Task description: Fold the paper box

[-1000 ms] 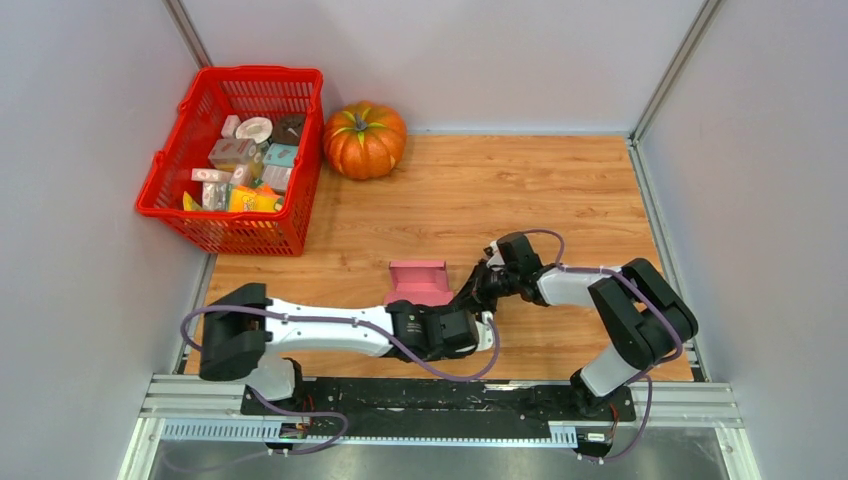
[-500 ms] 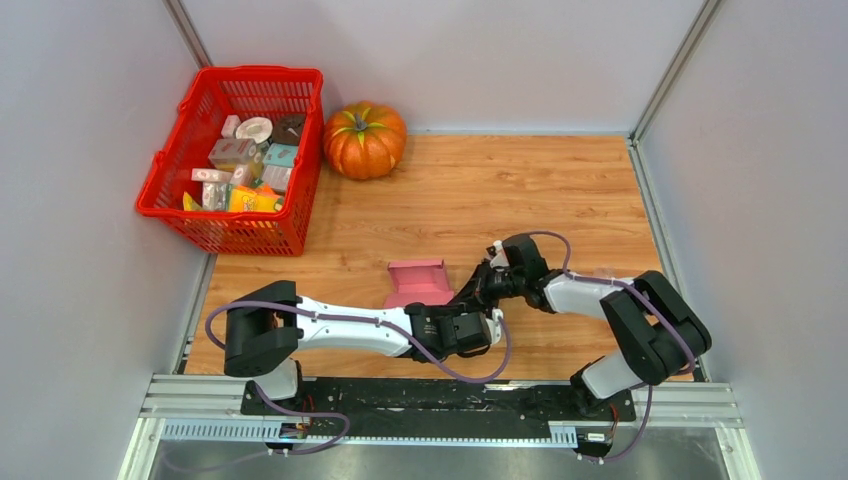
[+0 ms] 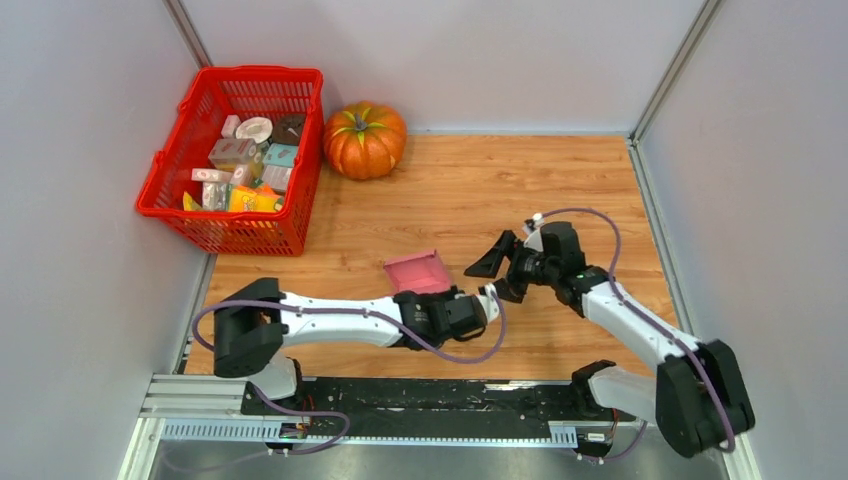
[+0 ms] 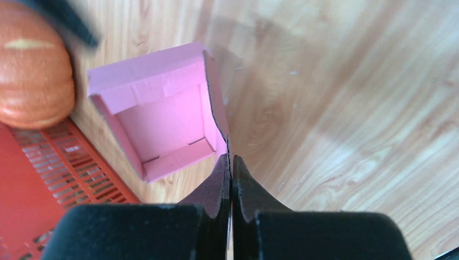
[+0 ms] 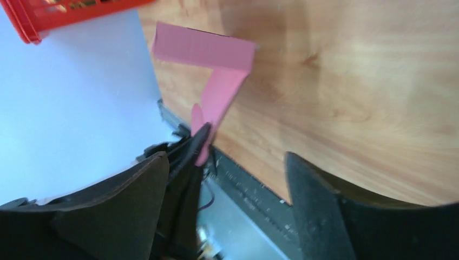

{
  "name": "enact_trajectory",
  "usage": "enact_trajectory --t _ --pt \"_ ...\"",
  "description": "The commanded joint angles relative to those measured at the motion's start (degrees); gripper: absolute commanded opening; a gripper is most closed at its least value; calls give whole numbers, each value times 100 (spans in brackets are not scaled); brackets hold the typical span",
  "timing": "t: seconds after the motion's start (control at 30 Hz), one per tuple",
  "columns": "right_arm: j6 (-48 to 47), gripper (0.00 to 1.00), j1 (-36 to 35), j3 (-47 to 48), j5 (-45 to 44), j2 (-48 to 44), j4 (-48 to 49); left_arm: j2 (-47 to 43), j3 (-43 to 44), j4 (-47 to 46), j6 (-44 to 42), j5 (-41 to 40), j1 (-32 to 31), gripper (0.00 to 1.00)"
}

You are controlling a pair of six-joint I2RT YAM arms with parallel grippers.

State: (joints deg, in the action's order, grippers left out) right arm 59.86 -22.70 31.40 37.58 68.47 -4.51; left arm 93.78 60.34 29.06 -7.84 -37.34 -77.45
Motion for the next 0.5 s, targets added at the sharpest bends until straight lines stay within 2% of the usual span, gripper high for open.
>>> enact_trajectory --t 0.0,0.07,0.17,0.2,0.3,0.33,0.4,0.43,0.47 --pt "-1826 86 222 953 -1512 -1009 -2013 -974 503 318 1282 217 624 0" --pt "-2477 89 231 1201 -2016 -1395 -2473 -1229 838 1027 2292 463 1090 0" --pt "-2987 91 213 1369 -2457 -1713 -2703 -1423 1453 1784 3645 1385 1828 0" --pt "-3093 91 196 1395 -2449 -1731 -2721 -1476 1629 1866 3971 1988 2013 0" --pt "-3488 91 -181 1474 -2527 -1679 -2661 -1564 1779 2076 5131 2870 2777 0" --pt "-3576 91 -687 1509 -2711 -1687 -2634 -1538 1832 2208 5909 3012 2927 0" --pt "-4015 92 -1348 1553 -3393 -1705 -2433 -1406 1972 2779 6616 3432 3384 0" --pt "-4182 92 -2030 1562 -3650 -1731 -2344 -1336 1999 2885 7072 3627 3499 0" --pt "-4332 93 -2341 1571 -3957 -1740 -2248 -1240 2008 2947 7251 3838 3630 0"
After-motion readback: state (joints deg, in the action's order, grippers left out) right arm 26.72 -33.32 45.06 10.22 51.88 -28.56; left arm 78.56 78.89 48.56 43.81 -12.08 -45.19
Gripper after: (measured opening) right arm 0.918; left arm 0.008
